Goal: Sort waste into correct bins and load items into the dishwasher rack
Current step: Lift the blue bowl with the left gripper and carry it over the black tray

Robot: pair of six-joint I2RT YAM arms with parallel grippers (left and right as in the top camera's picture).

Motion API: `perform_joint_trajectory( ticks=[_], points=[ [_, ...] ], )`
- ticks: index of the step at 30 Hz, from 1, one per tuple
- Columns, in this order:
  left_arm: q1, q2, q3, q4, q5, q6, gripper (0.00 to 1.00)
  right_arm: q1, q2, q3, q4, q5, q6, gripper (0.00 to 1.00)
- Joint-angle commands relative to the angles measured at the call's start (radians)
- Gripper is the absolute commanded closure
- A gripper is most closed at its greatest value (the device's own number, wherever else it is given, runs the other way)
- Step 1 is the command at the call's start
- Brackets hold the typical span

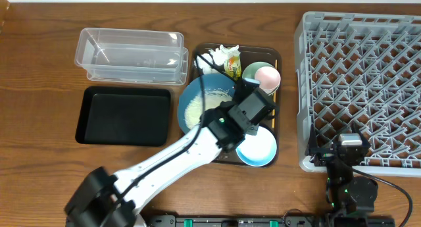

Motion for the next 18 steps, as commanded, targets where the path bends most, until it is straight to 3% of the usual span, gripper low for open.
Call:
perform_joint_trajectory(
  ticks=[1,15,18],
  points=[
    [0.005,-0.061,0.033,-0.02,-0.018,0.006,0.94,-0.008,-0.005,-0.004,-0.001,0.006,-0.006,0.01],
    [0.193,-0.215,0.033,-0.088,-0.015,0.017,0.94,-0.008,-0.005,-0.004,-0.001,0.006,-0.006,0.01],
    [0.255,-0.249,0.033,-0.092,0.05,0.017,0.94,-0.008,-0.005,-0.004,-0.001,0.006,-0.006,0.01]
  ],
)
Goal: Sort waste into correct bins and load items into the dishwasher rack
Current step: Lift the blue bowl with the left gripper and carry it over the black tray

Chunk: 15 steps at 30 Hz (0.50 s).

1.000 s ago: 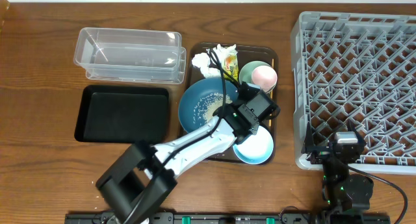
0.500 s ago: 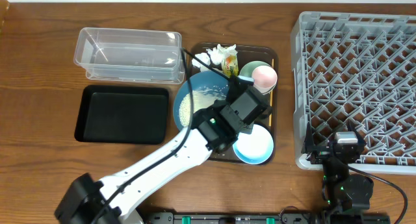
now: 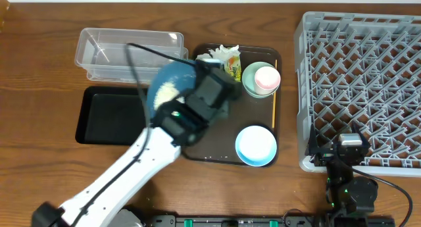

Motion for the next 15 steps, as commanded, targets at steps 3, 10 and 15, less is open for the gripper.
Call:
perform_joint_trajectory(
  ticks=[3,10,15],
  points=[
    [0.119,-0.061,0.032,-0.003,0.151,0.016,0.94,-0.008,-0.005,-0.004,-0.001,0.006,-0.006,0.01],
    [0.278,-0.065,0.032,-0.006,0.28,0.016,0.94,-0.008,-0.005,-0.004,-0.001,0.006,-0.006,0.01],
    [0.4,-0.066,0.03,-0.006,0.448,0.012,0.93,-0.008,-0.005,-0.004,-0.001,0.006,-0.006,0.01]
  ],
)
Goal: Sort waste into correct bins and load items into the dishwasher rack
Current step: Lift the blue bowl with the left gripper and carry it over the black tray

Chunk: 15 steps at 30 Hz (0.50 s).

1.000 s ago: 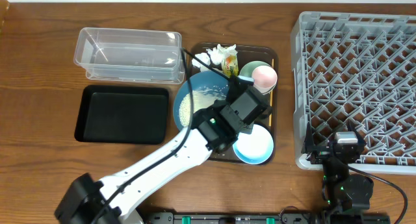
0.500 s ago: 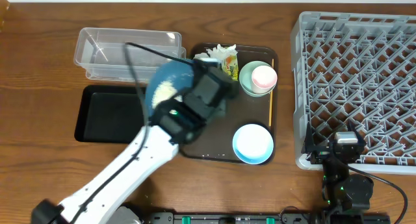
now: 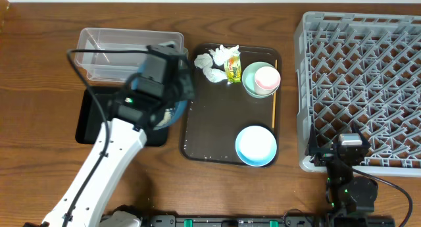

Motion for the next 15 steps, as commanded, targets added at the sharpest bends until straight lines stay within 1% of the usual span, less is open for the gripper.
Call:
perform_joint_trajectory(
  ticks=[1,9,15],
  points=[
    [0.079,-0.014,0.029,0.004,0.159,0.012,0.94,-0.008,-0.005,-0.004,-0.001,0.007,-0.006,0.01],
    [0.225,-0.014,0.018,0.0,0.351,0.001,0.94,-0.008,-0.005,-0.004,-0.001,0.007,-0.006,0.01],
    [0.319,-0.014,0.015,-0.016,0.433,-0.003,0.94,-0.008,-0.005,-0.004,-0.001,0.007,-0.006,0.01]
  ],
)
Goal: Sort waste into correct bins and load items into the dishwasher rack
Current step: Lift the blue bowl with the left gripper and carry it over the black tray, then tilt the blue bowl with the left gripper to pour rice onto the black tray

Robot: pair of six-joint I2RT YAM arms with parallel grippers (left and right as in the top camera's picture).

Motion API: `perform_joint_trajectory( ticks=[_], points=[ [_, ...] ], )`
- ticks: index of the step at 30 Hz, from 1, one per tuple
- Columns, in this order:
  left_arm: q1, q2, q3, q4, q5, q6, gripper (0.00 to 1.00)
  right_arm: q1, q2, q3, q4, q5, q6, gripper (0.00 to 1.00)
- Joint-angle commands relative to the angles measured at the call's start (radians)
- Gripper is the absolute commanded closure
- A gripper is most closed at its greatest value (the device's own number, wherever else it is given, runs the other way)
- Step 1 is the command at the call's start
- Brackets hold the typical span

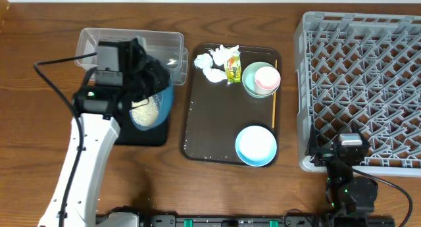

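My left gripper [145,80] is shut on the rim of a blue plate [162,102], which tilts over the black bin [146,137] with white rice [146,112] on it. On the brown tray [210,125] lie crumpled paper [209,64] and a yellow packet [232,68]. A green bowl holding a pink cup [262,78], a light blue bowl [256,146] and a thin stick [274,99] are also there. The grey dishwasher rack [362,82] stands at the right. My right gripper [350,145] rests at the rack's front edge; its fingers are not clear.
A clear plastic bin [161,46] stands behind the black bin, partly hidden by my left wrist. The left arm crosses the black bin's left half. A few rice grains dot the tray's left side.
My left gripper has moved left with the blue plate, from the black bin's right edge to over its middle. The plate now tilts more and its rice shows.
My left gripper was at the blue plate of rice on the tray. Then it held the plate lifted over the tray's left edge, later at the black bin's right edge, and now tilted over the bin. The right arm stayed still.
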Motion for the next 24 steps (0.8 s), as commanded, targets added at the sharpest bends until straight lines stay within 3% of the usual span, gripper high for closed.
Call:
perform_joint_trajectory(
  ticks=[1,13,24],
  points=[
    [0.05,-0.014,0.011,-0.002,0.106,-0.002,0.94,-0.008,-0.005,-0.004,0.0,0.006,-0.006,0.01],
    [0.209,0.0,-0.031,0.01,0.332,-0.005,0.94,-0.008,-0.005,-0.004,-0.001,0.006,-0.006,0.01],
    [0.24,0.0,-0.031,-0.008,0.409,-0.004,0.94,-0.008,-0.005,-0.004,-0.001,0.006,-0.006,0.01]
  ],
)
